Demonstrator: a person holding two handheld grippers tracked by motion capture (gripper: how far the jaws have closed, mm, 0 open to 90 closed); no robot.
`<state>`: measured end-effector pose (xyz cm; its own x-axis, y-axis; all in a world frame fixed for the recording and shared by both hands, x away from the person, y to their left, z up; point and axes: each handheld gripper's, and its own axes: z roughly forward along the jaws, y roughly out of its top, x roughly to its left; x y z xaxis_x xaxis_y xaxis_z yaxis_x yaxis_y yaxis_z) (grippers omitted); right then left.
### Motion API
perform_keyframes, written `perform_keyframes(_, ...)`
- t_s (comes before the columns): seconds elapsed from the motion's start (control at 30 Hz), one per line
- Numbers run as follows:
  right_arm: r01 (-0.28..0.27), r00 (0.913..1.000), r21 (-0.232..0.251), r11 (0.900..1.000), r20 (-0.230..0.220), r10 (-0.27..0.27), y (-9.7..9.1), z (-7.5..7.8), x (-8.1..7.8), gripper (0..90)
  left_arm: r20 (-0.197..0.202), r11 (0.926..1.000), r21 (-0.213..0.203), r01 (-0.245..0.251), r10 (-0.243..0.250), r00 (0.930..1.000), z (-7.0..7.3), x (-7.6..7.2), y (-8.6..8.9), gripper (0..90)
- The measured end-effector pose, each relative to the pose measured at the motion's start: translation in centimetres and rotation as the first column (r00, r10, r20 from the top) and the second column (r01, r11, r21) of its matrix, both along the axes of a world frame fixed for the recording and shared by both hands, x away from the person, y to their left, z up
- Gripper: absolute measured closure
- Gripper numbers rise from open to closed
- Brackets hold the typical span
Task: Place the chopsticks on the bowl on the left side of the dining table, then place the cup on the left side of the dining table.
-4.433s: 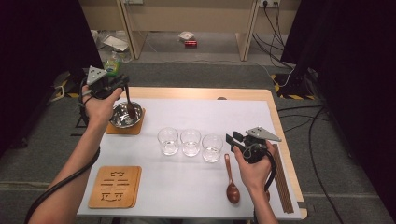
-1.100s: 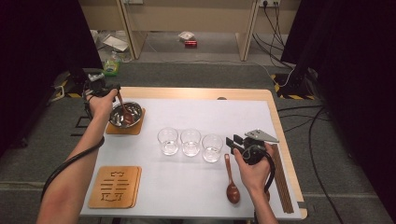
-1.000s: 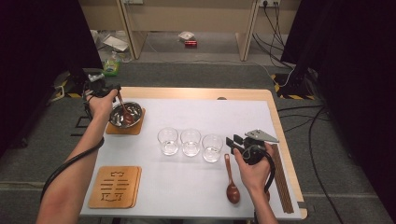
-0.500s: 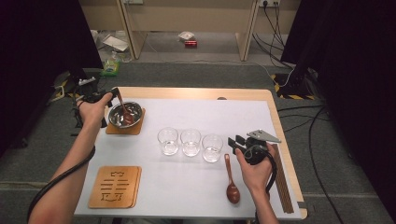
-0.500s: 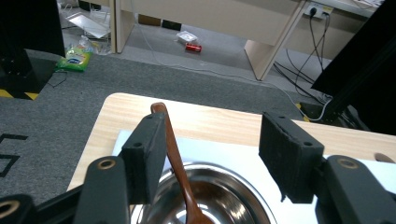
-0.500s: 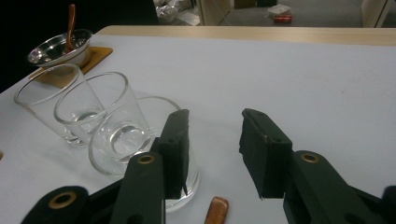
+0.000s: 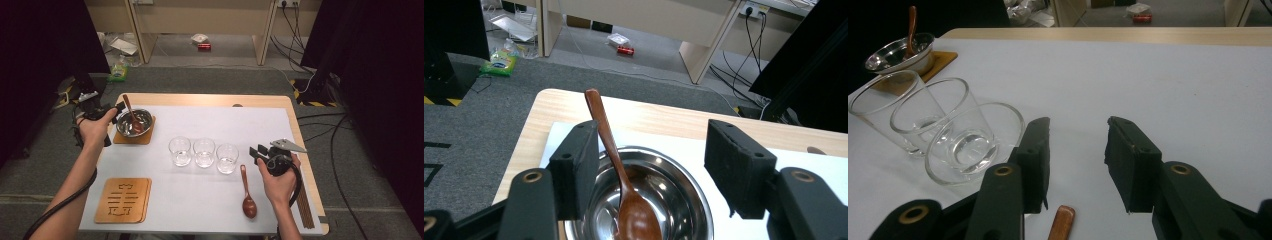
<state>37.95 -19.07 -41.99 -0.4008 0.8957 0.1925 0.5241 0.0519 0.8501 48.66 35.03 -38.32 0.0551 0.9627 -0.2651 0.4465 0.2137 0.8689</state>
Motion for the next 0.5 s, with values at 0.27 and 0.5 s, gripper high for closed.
perform_keyframes(0.27,0.013,0.9998,-0.001,0.9999,-0.014,-0.013,-0.4,0.0,0.2,61.1,0.002,0.9999,0.004,0.011,-0.011,0.9999,-0.4,-1.2,0.1,35.9)
perform_keyframes(0.5,0.020,0.9993,-0.022,0.9996,-0.033,-0.021,-0.6,-0.1,0.2,60.8,0.003,0.9994,0.013,0.033,-0.033,0.9994,-0.6,-2.9,0.0,33.7)
